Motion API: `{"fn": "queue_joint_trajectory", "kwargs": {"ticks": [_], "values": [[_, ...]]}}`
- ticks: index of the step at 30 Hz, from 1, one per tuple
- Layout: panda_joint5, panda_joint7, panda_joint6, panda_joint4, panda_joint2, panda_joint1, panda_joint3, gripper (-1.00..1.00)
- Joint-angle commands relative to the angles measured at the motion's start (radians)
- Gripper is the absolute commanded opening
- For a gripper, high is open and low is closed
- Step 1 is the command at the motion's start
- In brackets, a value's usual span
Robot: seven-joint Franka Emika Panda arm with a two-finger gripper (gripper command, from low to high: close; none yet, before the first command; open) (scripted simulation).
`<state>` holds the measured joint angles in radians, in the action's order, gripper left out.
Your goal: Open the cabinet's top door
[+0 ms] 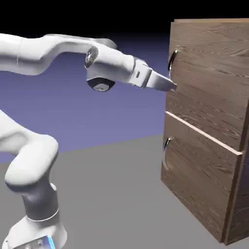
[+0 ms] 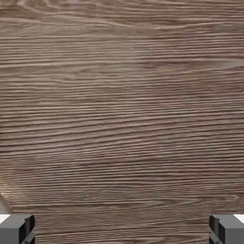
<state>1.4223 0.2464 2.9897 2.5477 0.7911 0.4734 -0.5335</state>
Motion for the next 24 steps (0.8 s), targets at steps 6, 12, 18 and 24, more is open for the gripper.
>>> {"fn": "queue_joint_trajectory", "kwargs": {"ticks": [6,12,18,24], "values": [[0.261,0.181,-0.009,-0.048,0.041,0.089,-0.098,0.0],[0.522,0.362,-0.017,-0.096,0.081,0.178,-0.196,0.0],[0.783,0.544,-0.026,-0.144,0.122,0.267,-0.294,0.0],[1.044,0.725,-0.035,-0.193,0.162,0.356,-0.392,0.0]]}}
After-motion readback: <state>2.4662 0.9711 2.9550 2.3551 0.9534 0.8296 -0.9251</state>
